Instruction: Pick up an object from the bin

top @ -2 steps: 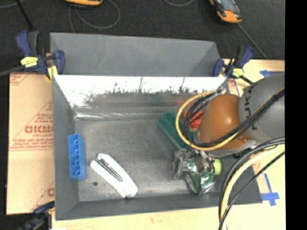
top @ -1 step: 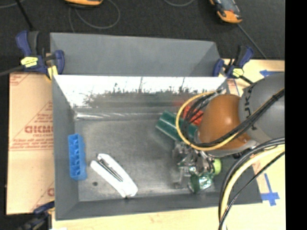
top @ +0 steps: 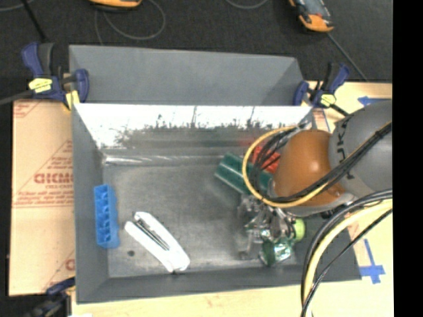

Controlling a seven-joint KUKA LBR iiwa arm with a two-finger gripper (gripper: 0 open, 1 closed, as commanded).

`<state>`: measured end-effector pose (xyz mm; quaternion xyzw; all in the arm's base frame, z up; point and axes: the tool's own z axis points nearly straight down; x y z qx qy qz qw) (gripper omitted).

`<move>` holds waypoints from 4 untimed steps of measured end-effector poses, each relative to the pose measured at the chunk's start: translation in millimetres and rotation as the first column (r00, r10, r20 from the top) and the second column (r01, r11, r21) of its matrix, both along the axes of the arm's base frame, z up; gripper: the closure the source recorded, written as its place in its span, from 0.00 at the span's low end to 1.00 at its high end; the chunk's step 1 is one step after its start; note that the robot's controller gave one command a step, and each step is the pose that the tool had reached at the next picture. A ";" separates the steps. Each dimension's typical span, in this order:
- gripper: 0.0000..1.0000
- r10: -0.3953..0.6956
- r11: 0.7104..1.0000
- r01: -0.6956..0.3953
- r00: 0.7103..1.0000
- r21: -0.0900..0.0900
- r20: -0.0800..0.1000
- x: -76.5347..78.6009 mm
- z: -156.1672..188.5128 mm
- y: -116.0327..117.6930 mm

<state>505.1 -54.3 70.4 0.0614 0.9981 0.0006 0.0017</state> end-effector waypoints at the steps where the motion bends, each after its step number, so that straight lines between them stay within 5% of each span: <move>1: 0.00 0.063 0.998 -0.063 0.998 0.001 -0.002 -5.0 0.0 -27.9; 2: 1.00 0.163 0.986 -0.163 0.987 0.032 -0.009 28.4 1.2 -82.7; 3: 0.00 0.162 0.986 -0.162 0.987 0.031 -0.006 28.9 1.2 -83.0; 4: 1.00 0.160 0.987 -0.160 0.987 0.031 -0.005 29.4 1.7 -82.7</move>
Offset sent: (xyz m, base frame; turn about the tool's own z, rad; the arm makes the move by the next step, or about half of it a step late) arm 0.0266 -0.1011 -0.0004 -0.1586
